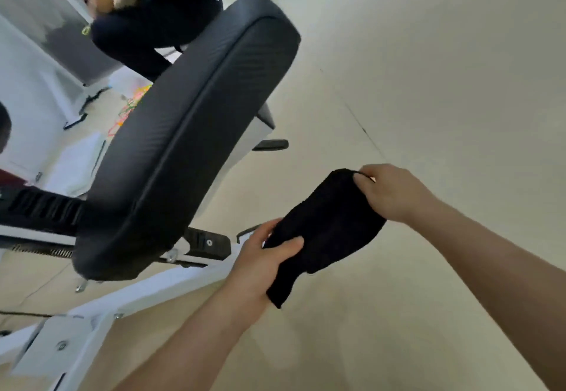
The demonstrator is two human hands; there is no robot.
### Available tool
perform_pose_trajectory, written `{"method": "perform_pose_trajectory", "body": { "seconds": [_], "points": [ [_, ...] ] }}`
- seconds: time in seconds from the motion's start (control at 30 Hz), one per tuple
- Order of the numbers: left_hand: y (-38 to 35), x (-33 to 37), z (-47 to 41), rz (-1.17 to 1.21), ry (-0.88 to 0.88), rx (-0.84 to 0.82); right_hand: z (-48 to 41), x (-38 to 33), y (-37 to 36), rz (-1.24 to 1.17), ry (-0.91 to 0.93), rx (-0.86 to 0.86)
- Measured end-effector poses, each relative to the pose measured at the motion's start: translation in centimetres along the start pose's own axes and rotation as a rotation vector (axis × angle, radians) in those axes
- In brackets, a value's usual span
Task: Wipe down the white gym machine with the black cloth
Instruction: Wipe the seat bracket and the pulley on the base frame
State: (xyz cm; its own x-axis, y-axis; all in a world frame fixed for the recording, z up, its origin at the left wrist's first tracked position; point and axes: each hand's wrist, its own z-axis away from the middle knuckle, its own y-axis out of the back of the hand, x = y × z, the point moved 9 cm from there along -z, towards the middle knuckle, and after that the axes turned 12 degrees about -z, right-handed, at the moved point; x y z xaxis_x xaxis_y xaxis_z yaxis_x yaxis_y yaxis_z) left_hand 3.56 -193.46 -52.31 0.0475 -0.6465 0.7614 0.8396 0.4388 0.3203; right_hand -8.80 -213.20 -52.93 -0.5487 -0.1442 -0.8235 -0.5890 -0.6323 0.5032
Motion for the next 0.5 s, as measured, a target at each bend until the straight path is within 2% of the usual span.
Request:
{"method": "perform_pose_trajectory", "body": {
  "seconds": [0.07, 0.13, 0.2, 0.27, 0.4, 0.5],
  "points": [
    [-2.6, 1.2, 0.9, 0.118, 0.083, 0.043, 1.3, 1.2, 3.8, -0.197, -0.118, -0.025],
    [-5.2, 2.4, 2.1, 0.165, 0.169, 0.073, 3.2, 1.8, 7.0, -0.491, -0.238, -0.124],
    [-6.5, 4.4, 3.2, 0.071, 0.170, 0.145, 5.1, 2.0, 9.8, -0.843, -0.359, -0.238],
    [-7.7, 8.2, 4.8, -0.047, 0.125, 0.175, 7.0, 2.2, 13.0, -1.118, -0.483, -0.264],
    [-8.1, 16.7, 9.2, 0.004, 0.097, 0.190, 9.9, 1.4, 19.0, -1.385, -0.645, -0.122],
    [-7.3, 23.1, 13.9, 0.031, 0.067, 0.212, 11.3, -1.2, 23.6, -1.480, -0.629, 0.018]
  ]
}}
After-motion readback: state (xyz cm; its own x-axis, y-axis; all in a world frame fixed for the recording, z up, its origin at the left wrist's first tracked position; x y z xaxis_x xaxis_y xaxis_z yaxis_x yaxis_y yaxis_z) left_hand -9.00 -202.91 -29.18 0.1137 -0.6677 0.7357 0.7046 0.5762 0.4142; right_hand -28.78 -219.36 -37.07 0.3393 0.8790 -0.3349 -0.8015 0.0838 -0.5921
